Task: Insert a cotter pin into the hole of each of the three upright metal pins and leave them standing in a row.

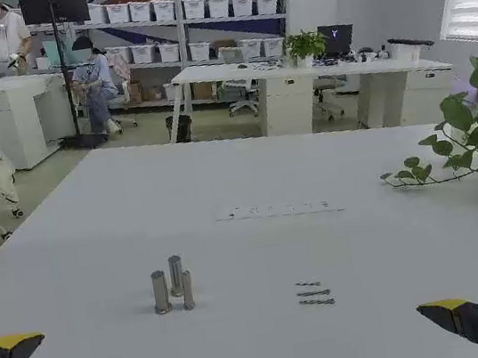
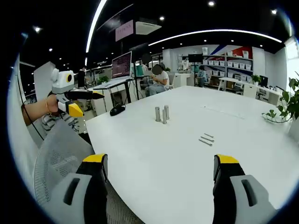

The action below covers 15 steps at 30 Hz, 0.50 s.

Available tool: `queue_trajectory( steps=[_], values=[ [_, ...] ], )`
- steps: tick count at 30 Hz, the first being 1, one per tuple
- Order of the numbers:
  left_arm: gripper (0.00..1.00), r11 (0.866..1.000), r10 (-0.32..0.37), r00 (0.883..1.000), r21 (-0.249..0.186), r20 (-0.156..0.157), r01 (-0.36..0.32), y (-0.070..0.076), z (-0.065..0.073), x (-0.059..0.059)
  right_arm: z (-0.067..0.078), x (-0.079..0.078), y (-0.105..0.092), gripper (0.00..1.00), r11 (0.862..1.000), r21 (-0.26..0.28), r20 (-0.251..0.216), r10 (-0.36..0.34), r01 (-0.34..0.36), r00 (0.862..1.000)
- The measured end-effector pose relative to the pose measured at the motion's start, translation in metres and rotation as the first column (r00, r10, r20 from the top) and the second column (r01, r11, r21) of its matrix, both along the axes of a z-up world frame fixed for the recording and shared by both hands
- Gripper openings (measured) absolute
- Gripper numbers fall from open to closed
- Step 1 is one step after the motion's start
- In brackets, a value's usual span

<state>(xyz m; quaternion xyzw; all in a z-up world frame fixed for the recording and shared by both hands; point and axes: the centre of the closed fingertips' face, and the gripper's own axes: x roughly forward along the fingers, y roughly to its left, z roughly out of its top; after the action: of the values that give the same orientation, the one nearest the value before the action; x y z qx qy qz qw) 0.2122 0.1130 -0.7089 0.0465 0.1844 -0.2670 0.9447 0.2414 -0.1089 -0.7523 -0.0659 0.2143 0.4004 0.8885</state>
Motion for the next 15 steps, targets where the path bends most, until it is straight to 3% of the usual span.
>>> queue_trajectory(
  steps=[15],
  values=[
    [0.92,1.0,0.008,1.0,0.003,0.004,-0.008,0.0046,0.0004,-0.0002,0.0013,0.0034,0.0019,1.0,1.0,-0.006,0.006,-0.01,0.01,1.0]
  ],
)
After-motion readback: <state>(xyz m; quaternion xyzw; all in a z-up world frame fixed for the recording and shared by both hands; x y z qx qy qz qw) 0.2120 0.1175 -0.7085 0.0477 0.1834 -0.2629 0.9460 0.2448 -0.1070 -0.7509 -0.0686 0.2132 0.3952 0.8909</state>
